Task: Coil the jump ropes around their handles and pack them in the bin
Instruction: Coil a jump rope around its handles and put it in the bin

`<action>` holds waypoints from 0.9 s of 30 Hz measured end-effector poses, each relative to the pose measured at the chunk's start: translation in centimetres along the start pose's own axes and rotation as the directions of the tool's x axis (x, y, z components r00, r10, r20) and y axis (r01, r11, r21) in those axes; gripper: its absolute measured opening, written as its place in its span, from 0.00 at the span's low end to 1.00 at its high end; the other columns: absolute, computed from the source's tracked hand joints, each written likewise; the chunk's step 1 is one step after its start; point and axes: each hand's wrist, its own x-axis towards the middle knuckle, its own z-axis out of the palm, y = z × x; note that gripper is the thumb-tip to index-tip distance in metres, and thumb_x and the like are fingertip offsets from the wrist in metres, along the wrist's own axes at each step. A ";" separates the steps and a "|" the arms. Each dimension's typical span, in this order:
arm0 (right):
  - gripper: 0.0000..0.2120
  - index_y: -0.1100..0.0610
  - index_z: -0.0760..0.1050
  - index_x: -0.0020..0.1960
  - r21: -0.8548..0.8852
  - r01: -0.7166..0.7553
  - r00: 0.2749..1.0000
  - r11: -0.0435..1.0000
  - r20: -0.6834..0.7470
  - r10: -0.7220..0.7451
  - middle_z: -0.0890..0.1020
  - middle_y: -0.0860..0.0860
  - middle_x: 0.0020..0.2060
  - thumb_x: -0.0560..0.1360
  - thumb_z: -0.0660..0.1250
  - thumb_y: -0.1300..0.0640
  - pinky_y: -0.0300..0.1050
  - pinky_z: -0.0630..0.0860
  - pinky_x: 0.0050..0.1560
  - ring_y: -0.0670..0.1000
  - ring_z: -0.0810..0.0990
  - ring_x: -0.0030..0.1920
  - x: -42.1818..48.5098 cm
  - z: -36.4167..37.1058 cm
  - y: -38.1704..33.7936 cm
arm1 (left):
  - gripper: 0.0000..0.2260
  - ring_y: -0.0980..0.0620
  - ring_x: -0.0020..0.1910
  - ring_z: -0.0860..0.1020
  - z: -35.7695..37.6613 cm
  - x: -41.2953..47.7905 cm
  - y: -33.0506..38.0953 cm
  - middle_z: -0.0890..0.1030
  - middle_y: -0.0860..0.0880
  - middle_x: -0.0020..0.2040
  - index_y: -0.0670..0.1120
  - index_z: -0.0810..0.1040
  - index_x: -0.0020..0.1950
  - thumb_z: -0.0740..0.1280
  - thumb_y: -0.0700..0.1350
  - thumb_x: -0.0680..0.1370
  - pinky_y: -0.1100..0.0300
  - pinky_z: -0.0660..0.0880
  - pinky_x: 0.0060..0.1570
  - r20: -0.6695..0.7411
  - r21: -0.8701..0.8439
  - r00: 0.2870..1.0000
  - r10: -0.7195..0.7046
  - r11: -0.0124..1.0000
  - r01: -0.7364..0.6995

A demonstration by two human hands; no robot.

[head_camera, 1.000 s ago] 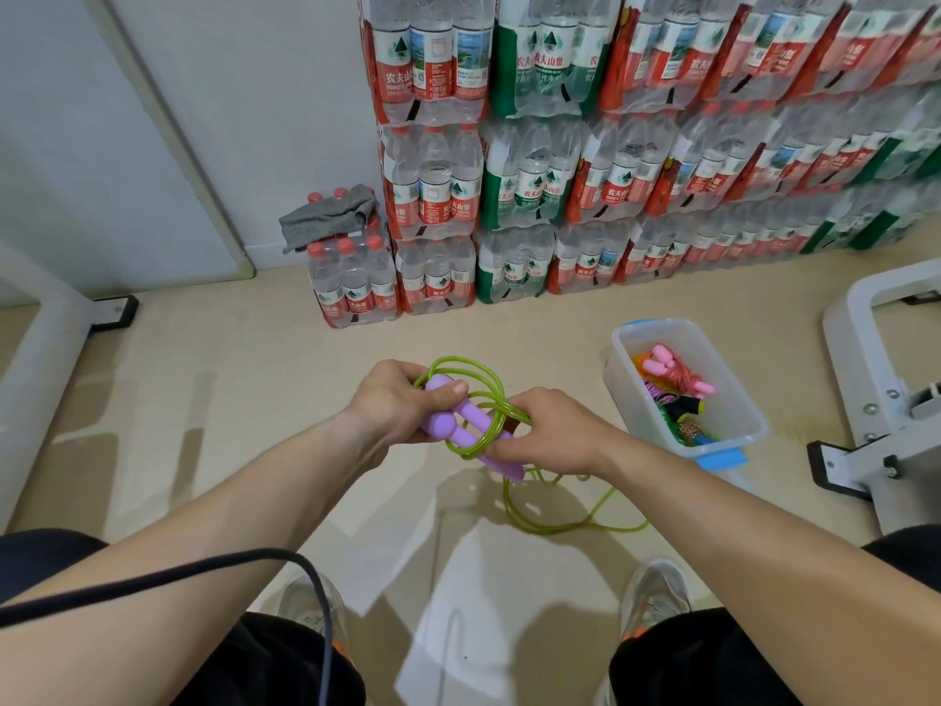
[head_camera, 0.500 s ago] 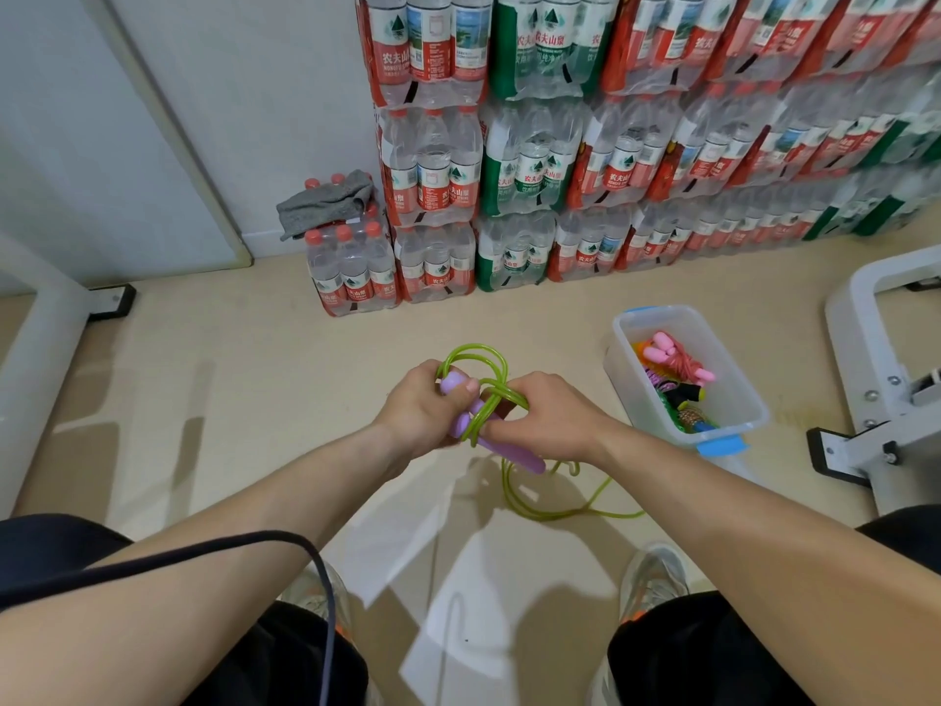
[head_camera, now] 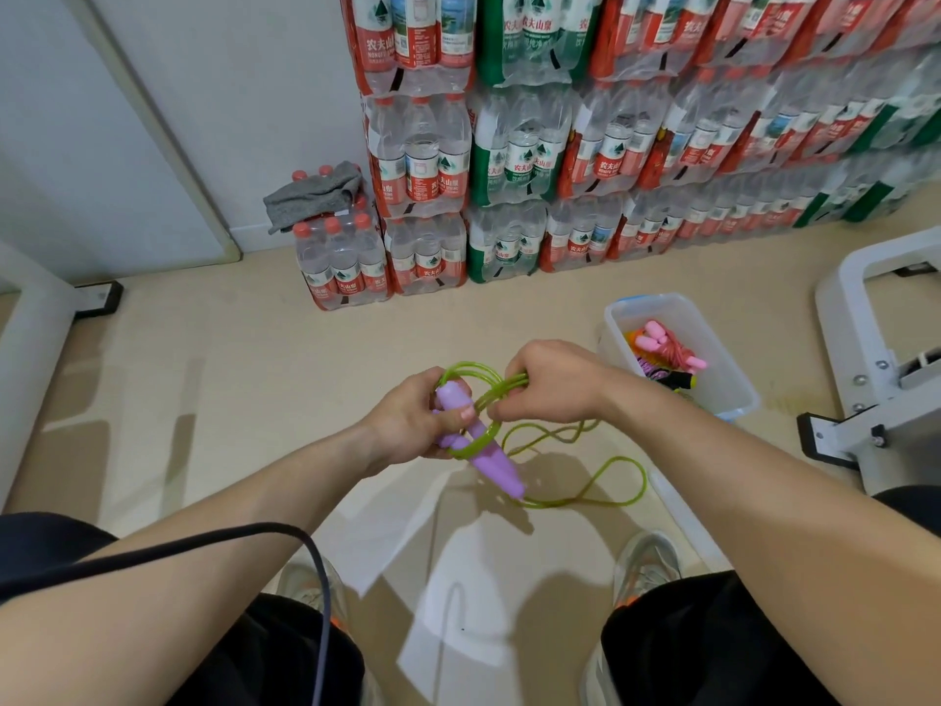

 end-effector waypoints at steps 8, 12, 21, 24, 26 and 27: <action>0.22 0.60 0.85 0.42 0.389 -0.067 0.998 0.919 0.025 0.062 0.65 0.49 0.24 0.83 0.61 0.48 0.41 0.61 0.30 0.45 0.65 0.24 -0.5 -0.6 -1.0 | 0.05 0.50 0.35 0.81 0.1 0.7 0.2 0.83 0.46 0.37 0.43 0.77 0.49 0.69 0.44 0.81 0.48 0.83 0.44 -0.187 0.047 0.982 0.002 0.999 0.007; 0.17 0.61 0.80 0.43 0.252 -0.072 0.996 0.965 -0.026 0.081 0.73 0.54 0.31 0.83 0.60 0.53 0.47 0.66 0.36 0.56 0.72 0.36 -1.3 0.9 -3.8 | 0.07 0.49 0.37 0.84 -0.7 1.5 0.2 0.84 0.47 0.38 0.45 0.77 0.46 0.71 0.48 0.78 0.46 0.84 0.45 -0.323 0.032 0.946 -0.018 0.999 0.030; 0.13 0.53 0.68 0.43 0.294 -0.015 0.979 0.956 -0.190 0.074 0.80 0.56 0.49 0.84 0.52 0.55 0.48 0.65 0.45 0.59 0.77 0.52 -2.9 5.2 -6.7 | 0.11 0.48 0.32 0.80 -1.2 2.5 0.8 0.81 0.49 0.26 0.41 0.80 0.38 0.66 0.42 0.80 0.46 0.83 0.45 -0.450 -0.064 0.883 -0.135 0.991 0.119; 0.15 0.56 0.71 0.38 0.511 -0.008 0.990 0.860 -0.115 0.077 0.72 0.50 0.31 0.82 0.56 0.60 0.47 0.66 0.39 0.54 0.72 0.36 -1.2 4.0 -4.8 | 0.10 0.45 0.40 0.83 -2.2 3.1 0.2 0.84 0.46 0.37 0.43 0.79 0.46 0.71 0.50 0.78 0.45 0.83 0.46 -0.466 0.144 0.885 -0.015 0.985 0.093; 0.15 0.59 0.78 0.43 0.705 -0.048 0.995 0.708 -0.029 0.096 0.70 0.47 0.25 0.82 0.55 0.62 0.42 0.66 0.32 0.48 0.67 0.28 -0.5 2.7 -3.2 | 0.11 0.45 0.43 0.82 -2.8 2.9 -0.2 0.83 0.46 0.41 0.45 0.78 0.47 0.72 0.52 0.76 0.45 0.82 0.48 -0.388 0.207 0.922 0.013 0.976 0.074; 0.15 0.62 0.79 0.46 0.752 -0.067 0.995 0.656 0.001 0.100 0.72 0.46 0.24 0.82 0.55 0.64 0.39 0.65 0.29 0.47 0.67 0.27 -0.2 2.1 -2.3 | 0.11 0.46 0.41 0.81 -2.9 2.7 -0.2 0.83 0.46 0.40 0.46 0.77 0.47 0.72 0.53 0.76 0.44 0.82 0.49 -0.323 0.206 0.946 0.018 0.977 0.052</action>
